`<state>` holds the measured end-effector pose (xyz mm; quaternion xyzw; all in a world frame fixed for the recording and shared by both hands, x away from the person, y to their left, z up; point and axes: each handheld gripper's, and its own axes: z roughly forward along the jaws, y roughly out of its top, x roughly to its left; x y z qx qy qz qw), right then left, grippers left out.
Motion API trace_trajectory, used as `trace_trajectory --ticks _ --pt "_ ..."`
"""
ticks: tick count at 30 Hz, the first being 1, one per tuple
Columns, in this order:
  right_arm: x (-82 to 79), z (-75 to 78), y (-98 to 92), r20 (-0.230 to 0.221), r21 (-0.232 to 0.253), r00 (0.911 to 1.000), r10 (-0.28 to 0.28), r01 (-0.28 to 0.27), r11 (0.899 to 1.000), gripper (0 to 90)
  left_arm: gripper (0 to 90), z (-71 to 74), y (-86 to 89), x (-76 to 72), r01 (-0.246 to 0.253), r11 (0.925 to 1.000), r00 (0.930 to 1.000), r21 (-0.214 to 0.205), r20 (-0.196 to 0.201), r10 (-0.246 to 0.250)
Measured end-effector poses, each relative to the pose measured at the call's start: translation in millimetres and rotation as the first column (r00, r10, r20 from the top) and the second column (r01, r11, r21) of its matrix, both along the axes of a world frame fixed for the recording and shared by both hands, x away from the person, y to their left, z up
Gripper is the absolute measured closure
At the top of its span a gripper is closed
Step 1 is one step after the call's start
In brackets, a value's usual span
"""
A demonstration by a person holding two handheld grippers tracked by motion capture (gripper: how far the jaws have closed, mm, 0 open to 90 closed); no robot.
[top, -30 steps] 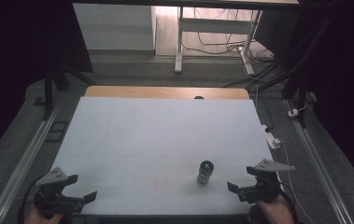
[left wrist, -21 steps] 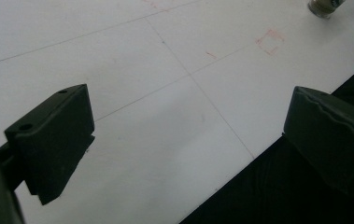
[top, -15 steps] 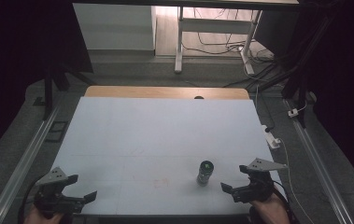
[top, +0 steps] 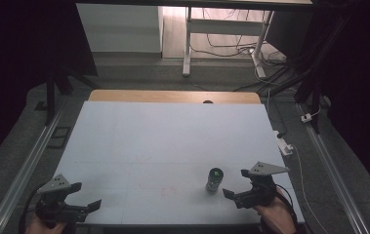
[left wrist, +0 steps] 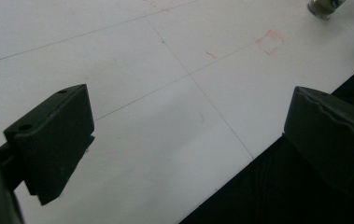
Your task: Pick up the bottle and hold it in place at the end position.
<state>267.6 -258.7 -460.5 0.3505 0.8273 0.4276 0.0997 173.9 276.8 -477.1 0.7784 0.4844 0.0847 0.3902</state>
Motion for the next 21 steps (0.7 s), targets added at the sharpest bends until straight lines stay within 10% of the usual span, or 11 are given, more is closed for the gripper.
trace_trajectory --ticks 21 --pt "22.8 -29.2 37.7 -0.044 -0.145 0.9954 0.085 -0.091 0.985 0.0 2.9 0.0 -0.7 0.2 0.004 1.0 1.0 0.005 0.001 -0.004"
